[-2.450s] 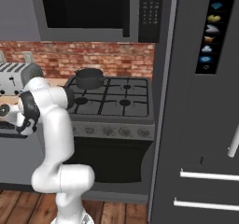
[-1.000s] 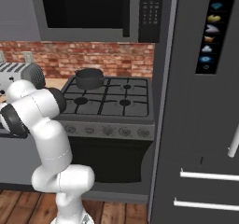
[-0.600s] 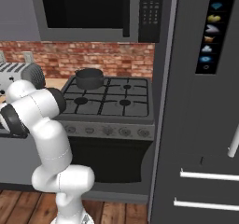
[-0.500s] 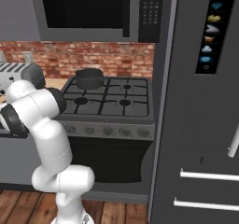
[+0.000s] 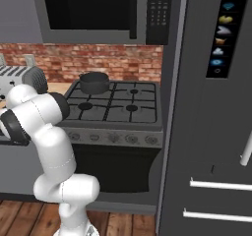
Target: Turn on the burner for the pot on the stove. Wait thirty seconds for the pot to heat up. Then add the bell pepper to the pot.
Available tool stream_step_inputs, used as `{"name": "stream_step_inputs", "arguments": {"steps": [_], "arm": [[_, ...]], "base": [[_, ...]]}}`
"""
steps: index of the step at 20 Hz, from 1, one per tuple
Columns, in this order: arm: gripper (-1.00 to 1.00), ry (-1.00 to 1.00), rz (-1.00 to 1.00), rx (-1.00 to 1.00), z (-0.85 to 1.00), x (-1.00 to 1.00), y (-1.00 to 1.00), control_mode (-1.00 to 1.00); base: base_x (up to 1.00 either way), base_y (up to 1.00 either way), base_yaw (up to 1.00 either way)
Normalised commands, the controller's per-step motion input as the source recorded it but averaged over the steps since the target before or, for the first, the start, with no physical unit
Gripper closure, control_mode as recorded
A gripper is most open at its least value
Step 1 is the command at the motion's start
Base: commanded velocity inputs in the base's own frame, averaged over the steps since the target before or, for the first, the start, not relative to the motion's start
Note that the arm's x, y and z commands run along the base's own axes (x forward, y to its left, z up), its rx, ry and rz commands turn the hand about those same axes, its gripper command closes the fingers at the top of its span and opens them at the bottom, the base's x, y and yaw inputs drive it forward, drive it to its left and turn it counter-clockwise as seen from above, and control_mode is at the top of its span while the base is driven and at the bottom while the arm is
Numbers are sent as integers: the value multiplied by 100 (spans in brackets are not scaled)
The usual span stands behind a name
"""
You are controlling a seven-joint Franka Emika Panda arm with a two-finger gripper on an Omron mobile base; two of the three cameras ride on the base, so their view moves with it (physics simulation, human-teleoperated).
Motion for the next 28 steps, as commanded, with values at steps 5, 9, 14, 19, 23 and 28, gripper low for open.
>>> {"name": "stream_step_inputs", "arguments": {"steps": [5, 9, 14, 19, 23, 28], "arm": [[100, 0, 0, 0, 0, 0, 0, -100], [100, 0, 0, 0, 0, 0, 0, -100], [100, 0, 0, 0, 0, 0, 0, -100], [100, 0, 0, 0, 0, 0, 0, -100], [100, 0, 0, 0, 0, 0, 0, -100], [100, 0, 0, 0, 0, 0, 0, -100]], "base": [[0, 0, 0], [0, 0, 0], [0, 0, 0], [0, 0, 0], [0, 0, 0], [0, 0, 0]]}}
